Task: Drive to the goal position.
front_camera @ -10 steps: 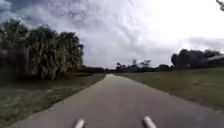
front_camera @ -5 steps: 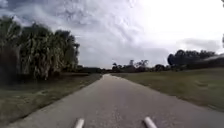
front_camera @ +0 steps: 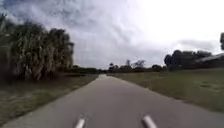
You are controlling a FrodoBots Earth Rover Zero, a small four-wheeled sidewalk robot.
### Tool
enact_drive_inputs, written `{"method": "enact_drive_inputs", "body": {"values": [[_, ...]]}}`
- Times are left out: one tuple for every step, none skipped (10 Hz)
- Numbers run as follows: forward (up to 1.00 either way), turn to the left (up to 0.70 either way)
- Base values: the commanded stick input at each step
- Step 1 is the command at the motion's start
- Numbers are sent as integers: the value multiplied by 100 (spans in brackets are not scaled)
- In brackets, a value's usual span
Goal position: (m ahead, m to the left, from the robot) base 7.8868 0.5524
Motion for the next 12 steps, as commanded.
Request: {"method": "enact_drive_inputs", "body": {"values": [[69, 3], [69, 3], [69, 3], [69, 5], [69, 16], [69, 34], [69, 34], [69, 34], [69, 3], [69, 3], [69, 3], [69, 3]]}}
